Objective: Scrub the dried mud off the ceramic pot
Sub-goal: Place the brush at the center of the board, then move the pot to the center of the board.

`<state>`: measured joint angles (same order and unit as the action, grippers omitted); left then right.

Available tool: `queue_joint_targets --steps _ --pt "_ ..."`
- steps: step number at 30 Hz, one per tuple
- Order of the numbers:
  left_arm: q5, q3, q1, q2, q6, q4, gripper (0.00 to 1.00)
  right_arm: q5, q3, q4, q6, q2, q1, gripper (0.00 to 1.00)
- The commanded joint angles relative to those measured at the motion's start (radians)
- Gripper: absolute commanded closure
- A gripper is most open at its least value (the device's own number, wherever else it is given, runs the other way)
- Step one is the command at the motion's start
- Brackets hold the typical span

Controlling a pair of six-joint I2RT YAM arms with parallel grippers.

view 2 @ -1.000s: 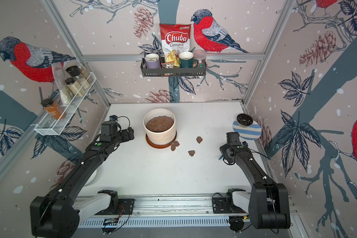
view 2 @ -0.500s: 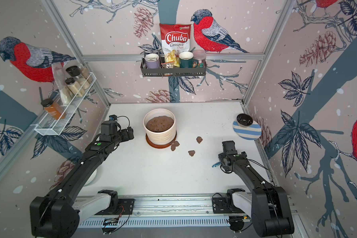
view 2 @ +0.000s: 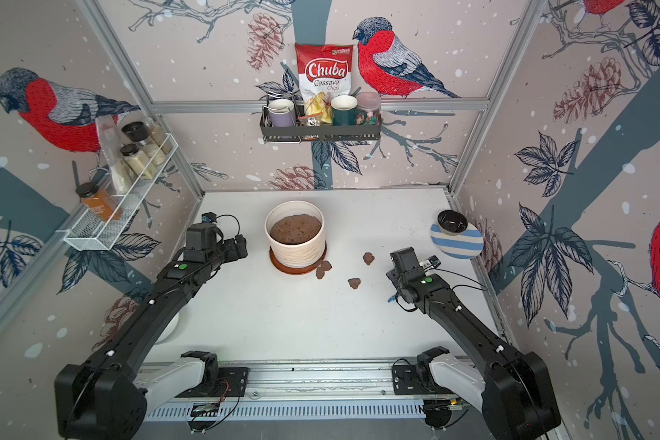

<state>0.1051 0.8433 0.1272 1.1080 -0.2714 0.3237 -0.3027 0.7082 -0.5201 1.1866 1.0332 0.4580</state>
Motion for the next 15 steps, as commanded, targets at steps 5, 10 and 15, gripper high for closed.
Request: queue_joint_targets --steps 5,10,15 --pt "-0.047 -0.021 0.001 -0.019 0.026 -0.041 0.04 -0.273 0.170 0.182 -0.490 -0.018 0.156 0.00" --pt "-0.098 -0.039 0.001 -0.025 0.011 -0.079 0.04 -0.139 0.378 0.190 -0.639 0.181 0.197 0.00" --pt "-0.144 -0.040 0.003 -0.018 0.018 -0.091 0.04 -0.086 0.659 -0.024 -0.671 0.444 0.276 0.00"
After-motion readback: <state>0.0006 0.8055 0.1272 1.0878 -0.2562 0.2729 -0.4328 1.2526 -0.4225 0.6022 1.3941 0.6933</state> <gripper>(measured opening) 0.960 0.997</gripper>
